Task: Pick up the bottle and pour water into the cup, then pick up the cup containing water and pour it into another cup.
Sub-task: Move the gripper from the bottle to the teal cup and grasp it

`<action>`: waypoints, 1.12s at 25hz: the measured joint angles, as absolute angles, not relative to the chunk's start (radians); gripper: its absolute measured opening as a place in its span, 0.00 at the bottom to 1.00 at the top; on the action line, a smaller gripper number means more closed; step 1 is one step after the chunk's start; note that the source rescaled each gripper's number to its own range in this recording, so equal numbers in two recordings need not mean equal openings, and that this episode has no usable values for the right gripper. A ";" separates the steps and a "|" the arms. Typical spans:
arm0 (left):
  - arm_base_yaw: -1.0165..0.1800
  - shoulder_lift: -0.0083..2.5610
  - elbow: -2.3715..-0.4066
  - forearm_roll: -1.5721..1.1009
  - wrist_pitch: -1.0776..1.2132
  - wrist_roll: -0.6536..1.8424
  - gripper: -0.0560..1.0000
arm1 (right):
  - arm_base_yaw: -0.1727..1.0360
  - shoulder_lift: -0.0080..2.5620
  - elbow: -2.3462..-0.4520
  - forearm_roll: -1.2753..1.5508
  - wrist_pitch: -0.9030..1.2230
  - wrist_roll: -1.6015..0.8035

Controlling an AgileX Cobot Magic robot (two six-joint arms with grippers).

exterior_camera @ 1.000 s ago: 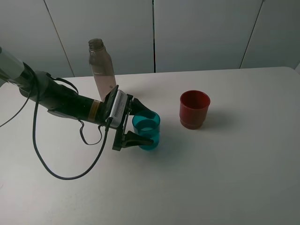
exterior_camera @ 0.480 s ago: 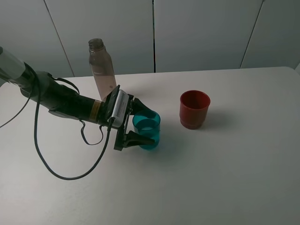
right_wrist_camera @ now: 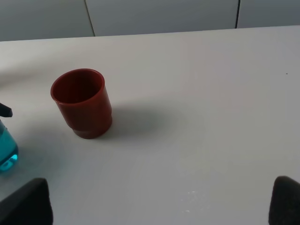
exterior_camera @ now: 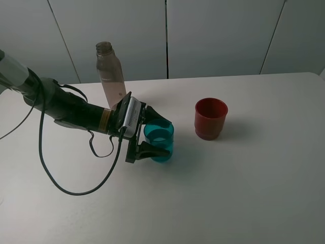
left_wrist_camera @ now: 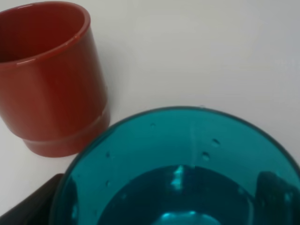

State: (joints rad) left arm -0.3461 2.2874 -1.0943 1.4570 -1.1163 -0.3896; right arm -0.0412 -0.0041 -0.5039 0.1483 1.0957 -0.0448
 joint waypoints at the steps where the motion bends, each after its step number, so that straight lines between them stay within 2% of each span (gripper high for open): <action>1: -0.346 2.287 -1.094 1.457 -1.116 -0.390 1.00 | -0.041 -0.004 -0.504 0.148 1.096 -0.045; 14: -0.348 2.287 -1.094 1.451 -1.116 -0.390 0.98 | -0.041 -0.004 -0.504 0.148 1.096 -0.045; 15: -0.348 2.287 -1.094 1.451 -1.116 -0.390 0.93 | -0.041 -0.004 -0.504 0.148 1.096 -0.045; 16: -0.348 2.287 -1.094 1.451 -1.116 -0.390 0.75 | -0.041 -0.004 -0.504 0.148 1.096 -0.045; 18: -0.348 2.287 -1.094 1.451 -1.116 -0.390 0.16 | -0.041 -0.004 -0.504 0.148 1.096 -0.045; 28: -0.348 2.287 -1.094 1.447 -1.114 -0.390 0.16 | -0.041 -0.004 -0.504 0.148 1.096 -0.045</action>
State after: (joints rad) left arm -0.3483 2.2874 -1.0943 1.4472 -1.1143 -0.3896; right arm -0.0412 -0.0041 -0.5039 0.1483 1.0957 -0.0448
